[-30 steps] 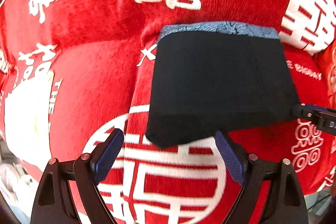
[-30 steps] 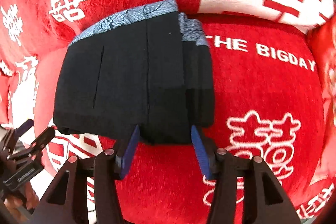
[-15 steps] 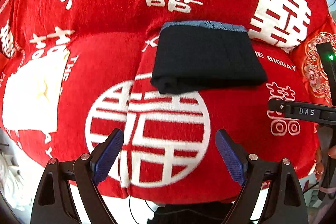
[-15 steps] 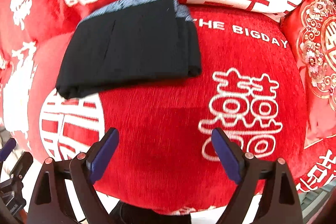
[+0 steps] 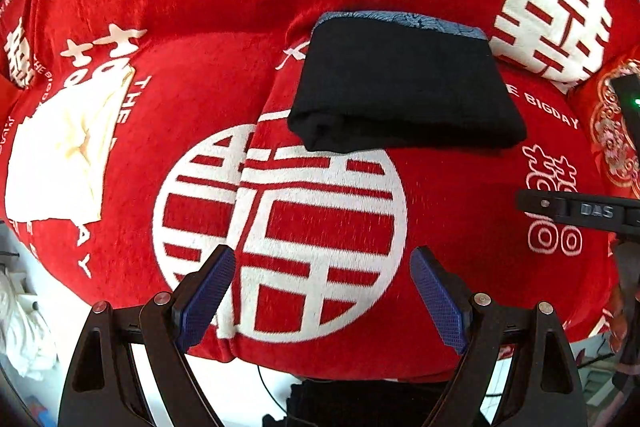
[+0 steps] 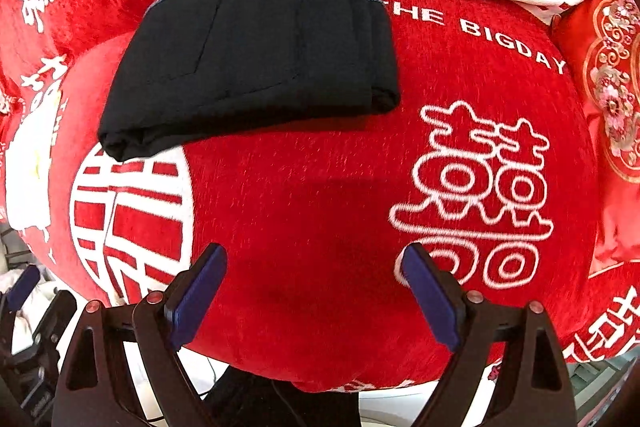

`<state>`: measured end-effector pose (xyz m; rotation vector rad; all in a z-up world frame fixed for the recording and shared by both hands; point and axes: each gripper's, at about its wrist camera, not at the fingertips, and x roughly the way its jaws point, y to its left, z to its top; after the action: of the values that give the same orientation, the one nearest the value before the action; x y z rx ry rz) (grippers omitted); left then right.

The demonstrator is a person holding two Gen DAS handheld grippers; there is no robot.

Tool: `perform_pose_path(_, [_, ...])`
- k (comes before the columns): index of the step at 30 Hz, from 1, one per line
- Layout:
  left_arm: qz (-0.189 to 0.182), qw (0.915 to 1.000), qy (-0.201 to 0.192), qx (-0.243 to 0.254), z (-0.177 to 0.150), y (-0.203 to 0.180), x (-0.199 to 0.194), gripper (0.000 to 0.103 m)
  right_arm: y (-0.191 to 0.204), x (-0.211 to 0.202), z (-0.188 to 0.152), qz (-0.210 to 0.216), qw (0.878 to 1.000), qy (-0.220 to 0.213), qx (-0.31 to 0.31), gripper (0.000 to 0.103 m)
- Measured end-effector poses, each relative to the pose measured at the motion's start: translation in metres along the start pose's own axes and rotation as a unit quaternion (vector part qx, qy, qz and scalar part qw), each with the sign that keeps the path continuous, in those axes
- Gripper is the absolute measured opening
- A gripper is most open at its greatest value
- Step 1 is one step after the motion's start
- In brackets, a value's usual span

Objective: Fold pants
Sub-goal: 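Release both grippers and pull back from the folded pants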

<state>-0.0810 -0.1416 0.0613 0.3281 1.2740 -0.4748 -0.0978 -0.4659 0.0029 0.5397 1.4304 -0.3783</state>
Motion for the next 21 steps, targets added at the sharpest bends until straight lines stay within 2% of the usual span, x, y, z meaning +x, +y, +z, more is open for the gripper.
perform_pose_path(5, [0.015,0.9998,0.010,0.000,0.023,-0.006,0.016,0.090,-0.024,-0.005,0.019,-0.003,1.000,-0.005,0.005,0.092])
perform_pose_path(12, [0.030,0.9981,0.051,-0.018,0.038,-0.004,0.048,0.090,-0.058,0.001,0.031,-0.002,1.000,-0.005,0.023,0.092])
perform_pose_path(17, [0.045,0.9955,0.076,-0.036,0.045,-0.002,0.065,0.090,-0.063,0.002,0.036,0.003,1.000,-0.009,0.003,0.092])
perform_pose_path(21, [0.055,0.9948,0.081,-0.025,0.054,-0.011,0.070,0.090,-0.063,0.003,0.045,0.012,1.000,-0.014,-0.011,0.092])
